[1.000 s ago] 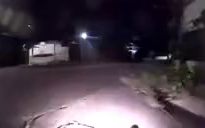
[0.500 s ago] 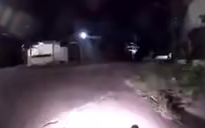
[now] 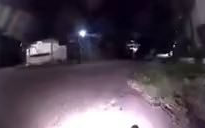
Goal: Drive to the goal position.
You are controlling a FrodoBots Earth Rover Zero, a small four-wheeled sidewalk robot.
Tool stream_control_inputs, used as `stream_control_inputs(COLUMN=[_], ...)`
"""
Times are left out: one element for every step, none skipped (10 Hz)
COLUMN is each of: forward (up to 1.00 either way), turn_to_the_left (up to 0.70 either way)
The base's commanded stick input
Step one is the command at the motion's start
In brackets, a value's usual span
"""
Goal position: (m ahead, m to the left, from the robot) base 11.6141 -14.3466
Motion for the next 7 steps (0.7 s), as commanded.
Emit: stream_control_inputs(forward=[0.7, 0.7, 0.7, 0.7, 0.7, 0.7, 0.7], turn_to_the_left=[0.0, 0.0, 0.0, 0.0, 0.0, 0.0, 0.0])
